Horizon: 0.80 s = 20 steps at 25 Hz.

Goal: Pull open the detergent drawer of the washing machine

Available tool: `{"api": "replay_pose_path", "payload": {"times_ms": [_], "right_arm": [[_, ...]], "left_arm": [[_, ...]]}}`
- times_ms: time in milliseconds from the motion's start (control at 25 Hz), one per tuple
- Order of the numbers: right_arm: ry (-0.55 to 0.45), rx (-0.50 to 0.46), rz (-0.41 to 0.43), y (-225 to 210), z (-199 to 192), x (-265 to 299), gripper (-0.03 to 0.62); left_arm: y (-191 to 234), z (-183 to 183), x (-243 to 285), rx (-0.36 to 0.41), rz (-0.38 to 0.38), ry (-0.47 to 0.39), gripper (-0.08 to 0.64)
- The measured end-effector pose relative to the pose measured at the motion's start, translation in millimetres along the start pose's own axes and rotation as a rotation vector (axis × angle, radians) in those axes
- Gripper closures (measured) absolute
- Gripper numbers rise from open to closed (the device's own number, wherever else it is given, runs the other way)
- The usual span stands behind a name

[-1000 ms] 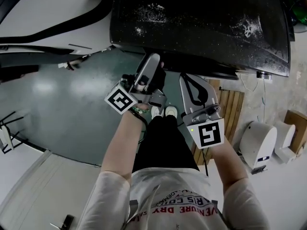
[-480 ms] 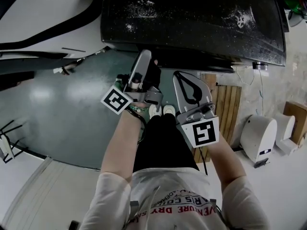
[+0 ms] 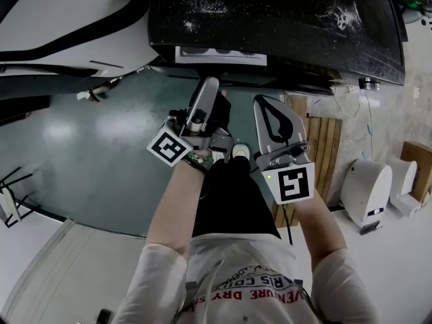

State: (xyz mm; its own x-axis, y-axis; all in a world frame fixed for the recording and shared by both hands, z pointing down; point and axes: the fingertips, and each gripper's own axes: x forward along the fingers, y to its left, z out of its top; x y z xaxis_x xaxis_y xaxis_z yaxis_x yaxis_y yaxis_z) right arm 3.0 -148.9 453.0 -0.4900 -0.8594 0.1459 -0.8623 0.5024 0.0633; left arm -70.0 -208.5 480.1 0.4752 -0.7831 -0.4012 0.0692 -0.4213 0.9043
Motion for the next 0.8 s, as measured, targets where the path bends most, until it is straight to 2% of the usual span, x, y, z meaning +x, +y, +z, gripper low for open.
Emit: {"api": "replay_pose_path", "payload": {"times_ms": [320,480,600,680,720,800], "right_arm": [[0.001,-0.008,0.002,20,8,-19,0.592],[0.012,-0.017,0.034,37,9,-34,0.592],[0.023,-0.021,0.055,45,6,-46,0.592],[0.016,-0.002,0.056,48,7,-52,0.594],[0.015,0.011,0.056,50,7,-56,0.593],[0.023,0.024,0.065,56,6,-65,0.592]], "left_arm": [[-9,-9,-22,-0.005,0.019,0.030,0.294],[-14,-15,-33,-0.008,0.024,0.042,0.290],[-20,-20,-41,0.002,0.017,0.036,0.290],[-18,-24,-47,0.010,0.041,0.022,0.293],[-14,-27,-53,0.010,0.074,0.016,0.317],[-1,-30,-71,0.010,0.170,-0.009,0.454]]}}
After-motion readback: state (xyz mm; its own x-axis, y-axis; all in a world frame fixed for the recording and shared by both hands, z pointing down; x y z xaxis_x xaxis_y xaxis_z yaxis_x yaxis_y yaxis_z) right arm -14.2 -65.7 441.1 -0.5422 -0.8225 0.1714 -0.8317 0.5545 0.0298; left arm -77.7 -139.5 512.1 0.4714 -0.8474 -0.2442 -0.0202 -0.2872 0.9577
